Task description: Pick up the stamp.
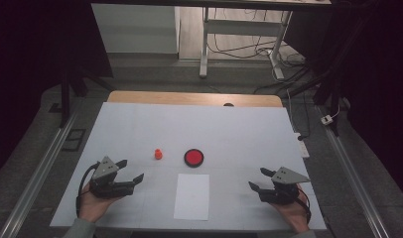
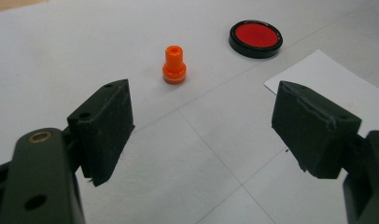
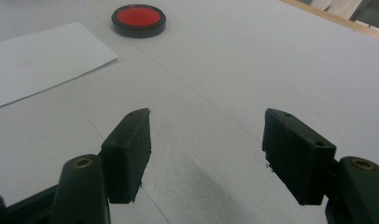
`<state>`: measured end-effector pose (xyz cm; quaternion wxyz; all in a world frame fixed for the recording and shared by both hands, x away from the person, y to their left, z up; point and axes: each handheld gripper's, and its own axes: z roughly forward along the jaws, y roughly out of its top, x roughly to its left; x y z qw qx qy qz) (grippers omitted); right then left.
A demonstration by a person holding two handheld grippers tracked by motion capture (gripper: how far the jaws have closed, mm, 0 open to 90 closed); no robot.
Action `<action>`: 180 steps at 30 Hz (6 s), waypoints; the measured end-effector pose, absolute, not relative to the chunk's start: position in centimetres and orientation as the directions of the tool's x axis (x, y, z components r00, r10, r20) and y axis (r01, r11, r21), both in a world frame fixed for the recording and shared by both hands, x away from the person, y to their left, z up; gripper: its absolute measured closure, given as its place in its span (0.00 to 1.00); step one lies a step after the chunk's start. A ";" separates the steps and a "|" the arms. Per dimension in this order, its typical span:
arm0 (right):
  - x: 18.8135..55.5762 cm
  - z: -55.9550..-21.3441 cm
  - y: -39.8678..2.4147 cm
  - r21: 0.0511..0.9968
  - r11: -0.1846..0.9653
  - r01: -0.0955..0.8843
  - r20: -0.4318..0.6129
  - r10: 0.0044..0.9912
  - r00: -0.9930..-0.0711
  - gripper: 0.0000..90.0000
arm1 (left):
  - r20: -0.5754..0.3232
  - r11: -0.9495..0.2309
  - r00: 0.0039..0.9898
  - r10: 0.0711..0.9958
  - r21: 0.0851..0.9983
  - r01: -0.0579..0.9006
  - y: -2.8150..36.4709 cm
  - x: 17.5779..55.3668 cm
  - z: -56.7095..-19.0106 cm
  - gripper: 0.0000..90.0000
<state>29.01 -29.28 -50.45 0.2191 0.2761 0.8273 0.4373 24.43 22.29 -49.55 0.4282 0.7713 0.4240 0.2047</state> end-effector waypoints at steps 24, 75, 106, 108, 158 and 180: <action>29.0 -50.3 -28.9 0.838 0.479 0.261 -0.141 0.653 -0.744 0.36 | -0.037 -0.304 0.581 0.813 0.824 0.478 20.7 27.7 -48.3 0.24; 29.1 -50.6 -29.0 0.828 0.490 0.271 -0.146 0.656 -0.741 0.37 | -0.008 -0.390 0.591 0.807 0.744 0.543 18.0 35.6 -51.9 0.36; 29.1 -50.7 -29.1 0.829 0.489 0.272 -0.144 0.657 -0.740 0.37 | -0.021 -0.384 0.605 0.796 0.755 0.531 18.0 35.9 -53.0 0.65; 29.1 -50.8 -29.0 0.828 0.490 0.273 -0.144 0.656 -0.741 0.37 | -0.019 -0.385 0.604 0.797 0.755 0.532 18.0 35.9 -53.0 0.67; 29.1 -50.8 -29.0 0.828 0.491 0.270 -0.147 0.656 -0.741 0.37 | -0.053 -0.335 0.618 0.784 0.803 0.494 18.7 35.3 -52.0 0.81; 29.1 -50.7 -28.9 0.832 0.487 0.267 -0.148 0.659 -0.738 0.37 | -0.097 -0.274 0.642 0.760 0.849 0.452 19.2 34.1 -49.5 0.81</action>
